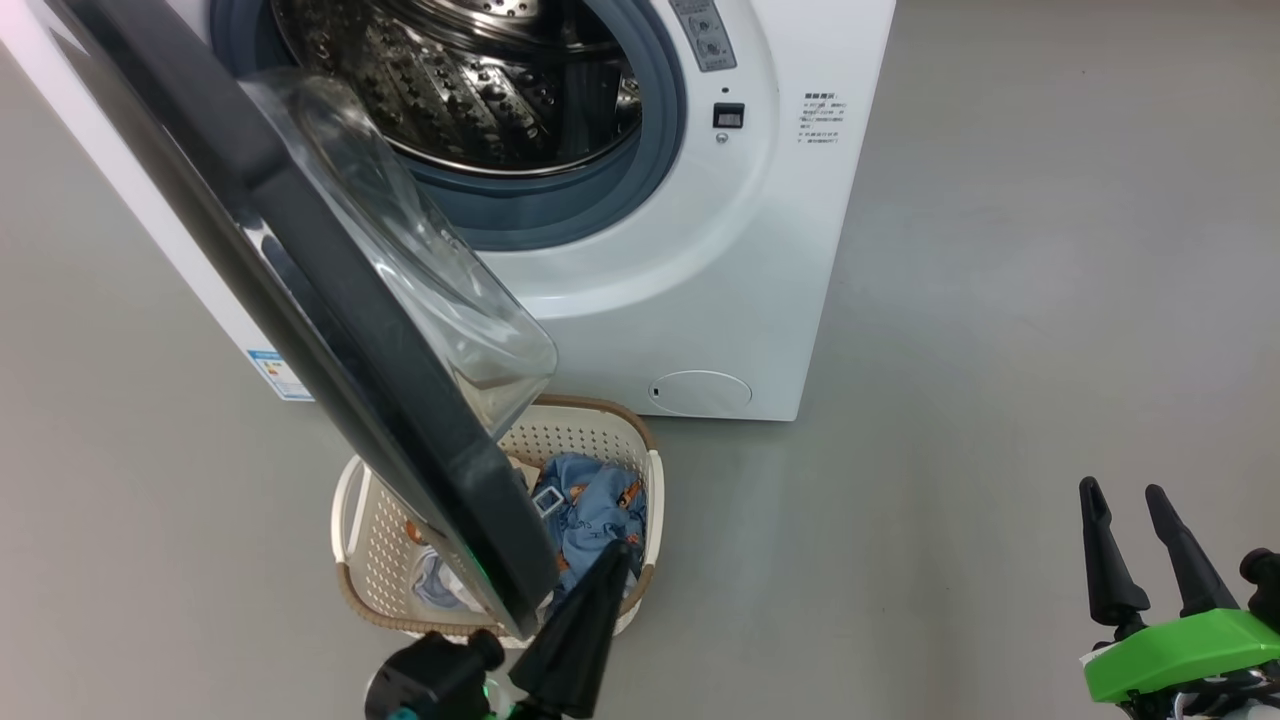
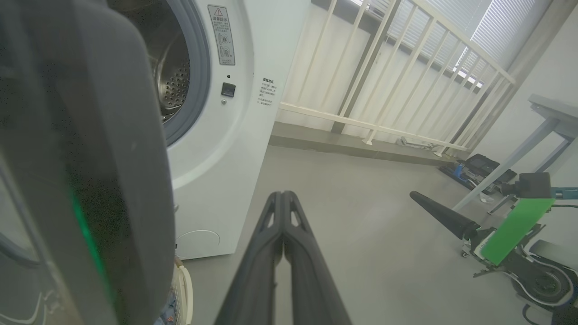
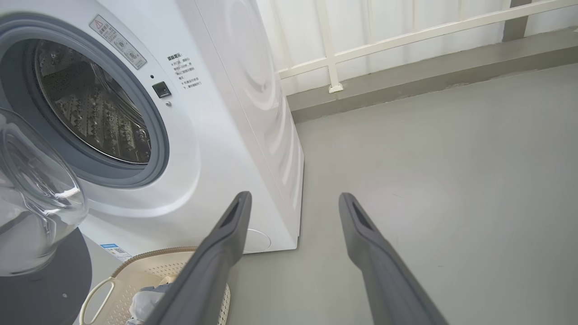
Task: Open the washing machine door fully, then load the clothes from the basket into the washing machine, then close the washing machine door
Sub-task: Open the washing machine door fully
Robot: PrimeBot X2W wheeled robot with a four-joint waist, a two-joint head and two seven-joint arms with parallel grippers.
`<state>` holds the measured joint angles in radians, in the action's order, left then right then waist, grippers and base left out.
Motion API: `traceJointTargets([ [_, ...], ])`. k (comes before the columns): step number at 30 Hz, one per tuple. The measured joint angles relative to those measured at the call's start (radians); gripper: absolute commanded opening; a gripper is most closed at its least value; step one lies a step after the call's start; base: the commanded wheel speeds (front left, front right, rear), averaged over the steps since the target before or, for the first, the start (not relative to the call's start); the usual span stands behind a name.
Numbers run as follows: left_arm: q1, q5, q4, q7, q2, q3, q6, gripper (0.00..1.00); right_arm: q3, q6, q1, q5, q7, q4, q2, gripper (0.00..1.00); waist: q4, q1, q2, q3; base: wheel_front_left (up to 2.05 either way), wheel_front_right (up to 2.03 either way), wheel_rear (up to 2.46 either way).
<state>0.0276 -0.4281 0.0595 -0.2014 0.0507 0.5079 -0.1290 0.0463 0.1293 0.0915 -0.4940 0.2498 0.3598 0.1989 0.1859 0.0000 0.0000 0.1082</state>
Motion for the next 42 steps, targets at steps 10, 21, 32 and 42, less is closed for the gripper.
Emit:
traceJointTargets([
  [10,0.077,-0.052,-0.138,-0.039,-0.004,-0.044,0.000,0.00,0.003,0.000,0.001,0.000,0.000,-0.005,0.002,1.00,-0.001,0.0000,0.0000,0.012,0.00,0.00,0.00],
  [21,0.085,-0.063,-0.169,-0.047,-0.008,-0.056,0.000,0.00,0.003,0.000,0.001,0.002,0.000,-0.005,-0.001,1.00,0.008,0.0000,0.0000,0.007,0.00,0.00,0.00],
  [32,0.077,-0.060,-0.169,-0.047,-0.019,-0.072,-0.002,0.00,-0.011,0.000,0.001,0.002,0.000,-0.005,0.000,1.00,0.029,0.0000,0.0000,-0.007,0.00,0.00,0.00],
  [42,0.054,-0.033,-0.158,-0.047,-0.020,-0.081,-0.005,0.00,-0.026,0.000,0.001,0.002,0.000,-0.006,0.008,1.00,0.068,0.0000,0.0000,-0.009,0.00,0.00,0.00],
])
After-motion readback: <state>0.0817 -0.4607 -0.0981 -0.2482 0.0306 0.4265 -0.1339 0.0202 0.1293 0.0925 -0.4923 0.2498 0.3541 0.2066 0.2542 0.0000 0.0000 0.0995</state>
